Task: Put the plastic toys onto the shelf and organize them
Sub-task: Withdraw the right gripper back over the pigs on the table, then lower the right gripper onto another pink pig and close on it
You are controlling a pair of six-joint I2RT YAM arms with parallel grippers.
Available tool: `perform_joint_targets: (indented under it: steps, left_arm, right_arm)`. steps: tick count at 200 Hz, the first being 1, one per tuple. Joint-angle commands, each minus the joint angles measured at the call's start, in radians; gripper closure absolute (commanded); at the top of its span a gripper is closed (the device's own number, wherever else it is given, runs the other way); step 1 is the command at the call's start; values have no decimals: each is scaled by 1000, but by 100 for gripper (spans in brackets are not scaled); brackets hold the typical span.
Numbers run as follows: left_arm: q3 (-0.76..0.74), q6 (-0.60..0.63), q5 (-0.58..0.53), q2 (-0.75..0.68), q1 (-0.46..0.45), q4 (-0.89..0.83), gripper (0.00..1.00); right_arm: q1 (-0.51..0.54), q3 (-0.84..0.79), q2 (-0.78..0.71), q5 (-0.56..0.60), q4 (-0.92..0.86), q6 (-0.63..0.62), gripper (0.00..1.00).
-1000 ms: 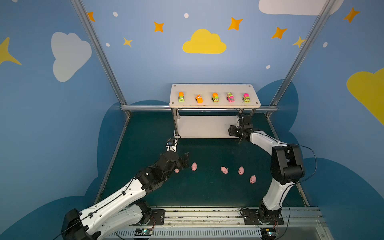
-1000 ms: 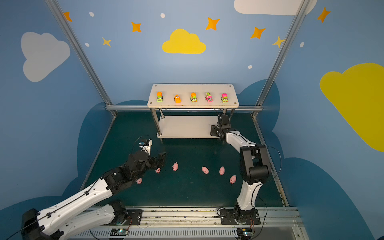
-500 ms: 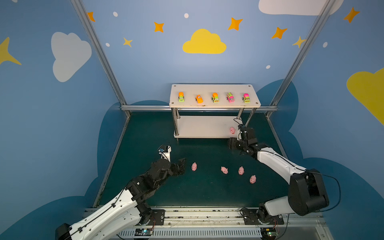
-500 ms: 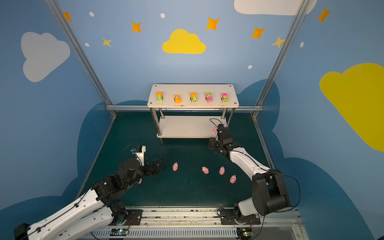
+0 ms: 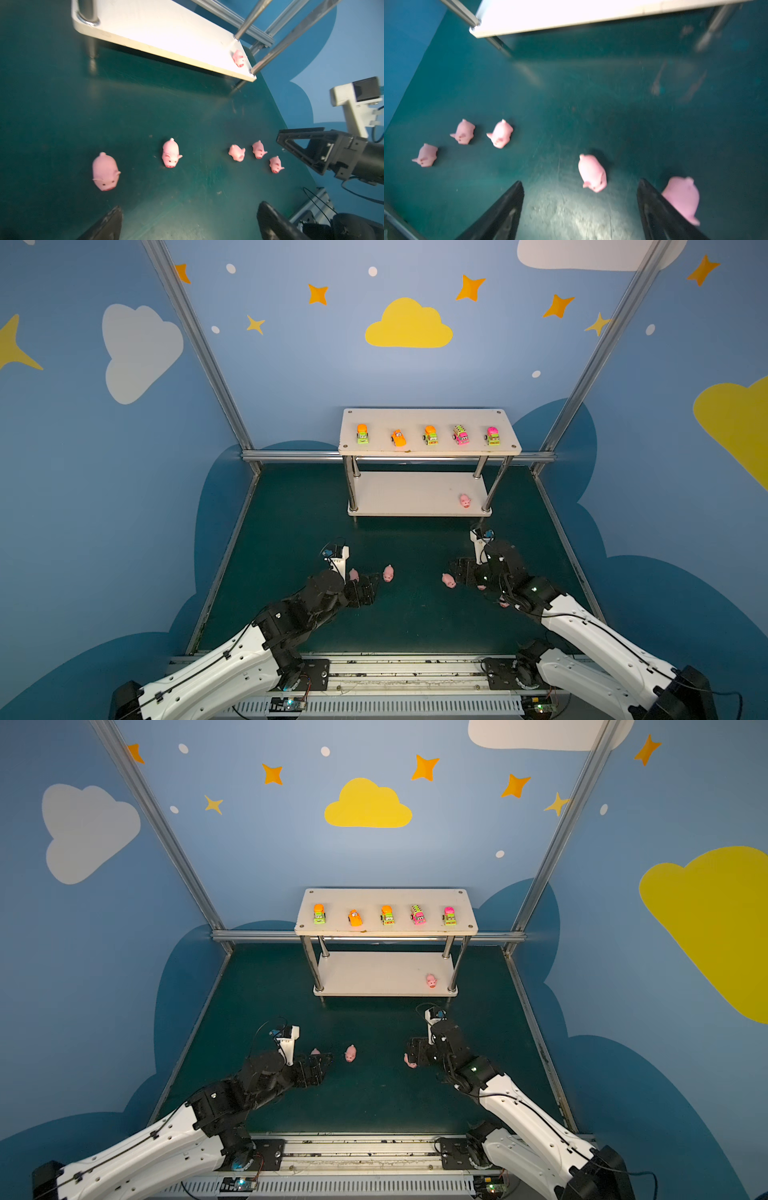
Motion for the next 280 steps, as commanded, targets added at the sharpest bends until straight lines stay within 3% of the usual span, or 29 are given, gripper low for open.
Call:
perform_joint_targets:
  steps: [1,58,99,132,166,218,280]
  left_arm:
    - [10,-19,-35,40,-40,36,0]
    - [100,5,-88,213,-131,54,0]
    - [118,4,-143,242,-153,59,0]
    - [132,24,-181,268,-152,49,0]
    - [158,45,-228,296,-151,41,0]
    - [139,67,-321,226,-135,38,0]
    - [91,68,-289,169,-67,44,0]
  right_arm:
    - [30,-47,-46,23,-23,58,16]
    - [92,-142,-126,55,-9,100,17]
    - [110,-212,-142,95,58,102,21]
    - [109,-207,-27,78,153,67,31]
    - [108,-168,128,59,243,31,30]
    - [96,-106,282,85,300,2,29]
    - [73,-50,437,-7,352,8,29]
